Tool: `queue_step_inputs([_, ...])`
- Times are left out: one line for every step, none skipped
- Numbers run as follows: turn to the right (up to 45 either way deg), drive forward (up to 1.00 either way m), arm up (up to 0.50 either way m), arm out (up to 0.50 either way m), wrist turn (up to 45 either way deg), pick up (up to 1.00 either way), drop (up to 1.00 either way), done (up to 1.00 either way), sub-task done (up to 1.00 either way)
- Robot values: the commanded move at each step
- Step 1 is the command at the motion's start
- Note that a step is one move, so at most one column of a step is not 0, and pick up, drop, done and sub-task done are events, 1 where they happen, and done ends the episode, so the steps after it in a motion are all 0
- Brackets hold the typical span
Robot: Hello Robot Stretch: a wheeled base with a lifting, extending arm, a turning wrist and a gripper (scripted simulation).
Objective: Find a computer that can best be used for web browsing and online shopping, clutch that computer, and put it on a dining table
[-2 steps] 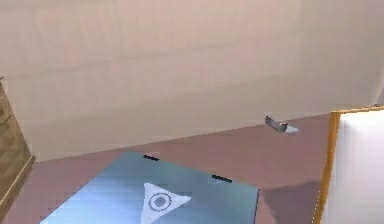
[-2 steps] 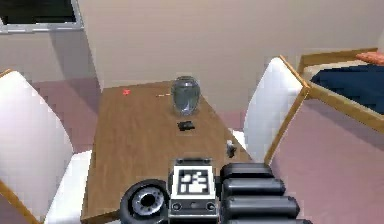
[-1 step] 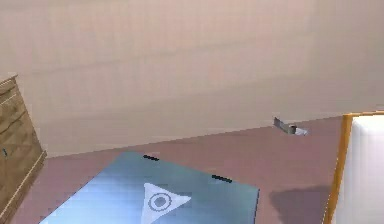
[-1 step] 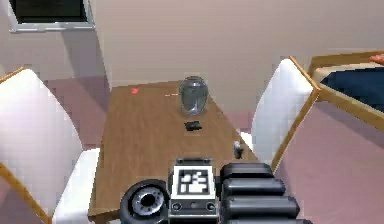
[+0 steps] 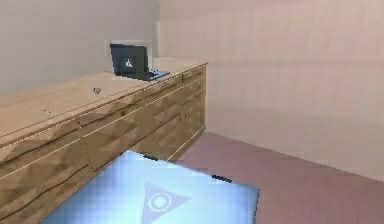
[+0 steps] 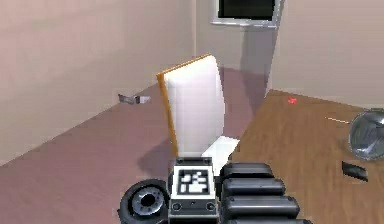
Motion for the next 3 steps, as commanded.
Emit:
queue_step_inputs([-45.0,0.00,0.00,0.00,0.0,0.00,0.00,0.00,0.00])
queue_step_inputs([-15.0,0.00,0.00,0.00,0.0,0.00,0.00,0.00,0.00])
queue_step_inputs([0.0,0.10,0.00,0.00,0.0,0.00,0.00,0.00,0.00])
